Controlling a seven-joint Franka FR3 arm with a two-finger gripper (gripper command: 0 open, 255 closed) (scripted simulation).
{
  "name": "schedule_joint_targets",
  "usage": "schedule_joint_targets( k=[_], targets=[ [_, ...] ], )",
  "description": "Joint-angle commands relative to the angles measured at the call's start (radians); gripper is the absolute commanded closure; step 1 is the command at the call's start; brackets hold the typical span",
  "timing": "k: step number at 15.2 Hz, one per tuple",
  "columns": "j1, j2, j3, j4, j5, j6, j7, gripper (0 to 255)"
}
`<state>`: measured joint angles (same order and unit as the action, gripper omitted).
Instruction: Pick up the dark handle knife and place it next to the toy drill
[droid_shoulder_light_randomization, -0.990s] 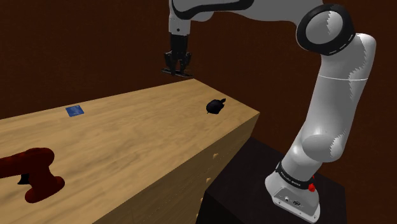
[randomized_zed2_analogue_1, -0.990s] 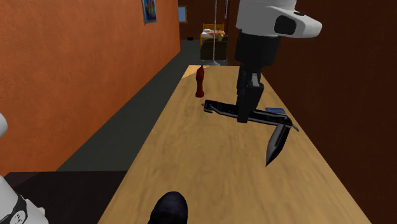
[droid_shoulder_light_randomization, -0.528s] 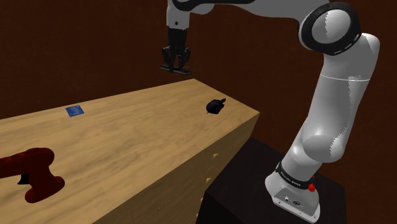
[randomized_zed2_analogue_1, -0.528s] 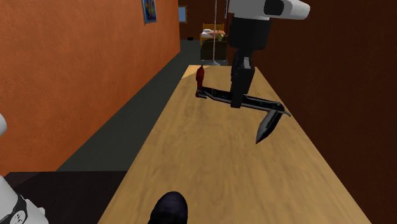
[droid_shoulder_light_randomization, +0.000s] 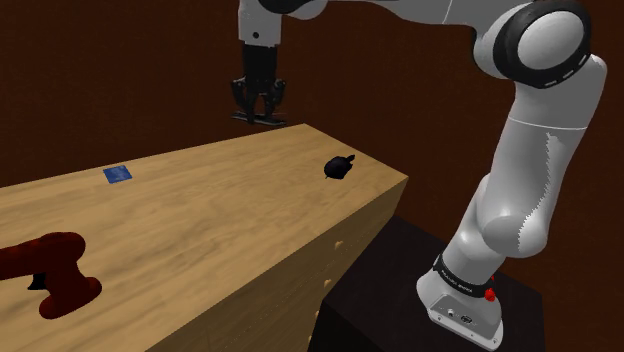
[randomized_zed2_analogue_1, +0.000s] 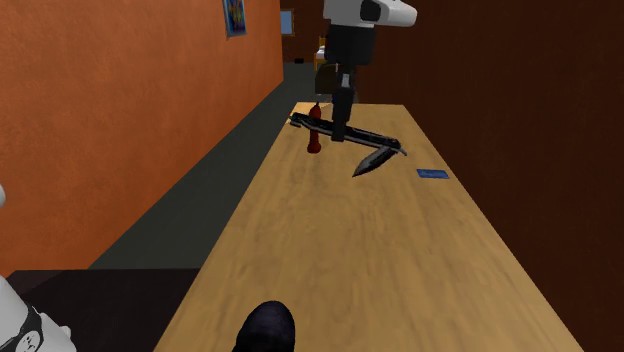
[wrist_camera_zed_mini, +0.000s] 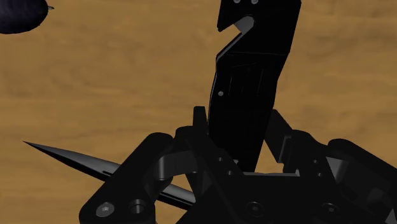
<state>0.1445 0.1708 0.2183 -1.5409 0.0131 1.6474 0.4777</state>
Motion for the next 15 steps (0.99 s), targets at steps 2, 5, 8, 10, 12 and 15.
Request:
schedule_joint_targets(
  k=[2, 5, 8, 10, 12, 15],
  targets=[
    [0.041, 0.004, 0.028, 0.001, -0.002, 0.005, 0.071, 255],
    [0.083, 0.014, 0.056, 0.013, -0.005, 0.006, 0.139, 255],
    [0.126, 0.034, 0.083, 0.037, -0.012, 0.004, 0.208, 255],
    [0.155, 0.053, 0.1, 0.059, -0.019, 0.001, 0.255, 255],
    [0.187, 0.076, 0.117, 0.088, -0.028, -0.004, 0.302, 255],
    [0.238, 0.119, 0.14, 0.144, -0.045, -0.016, 0.373, 255]
  ],
)
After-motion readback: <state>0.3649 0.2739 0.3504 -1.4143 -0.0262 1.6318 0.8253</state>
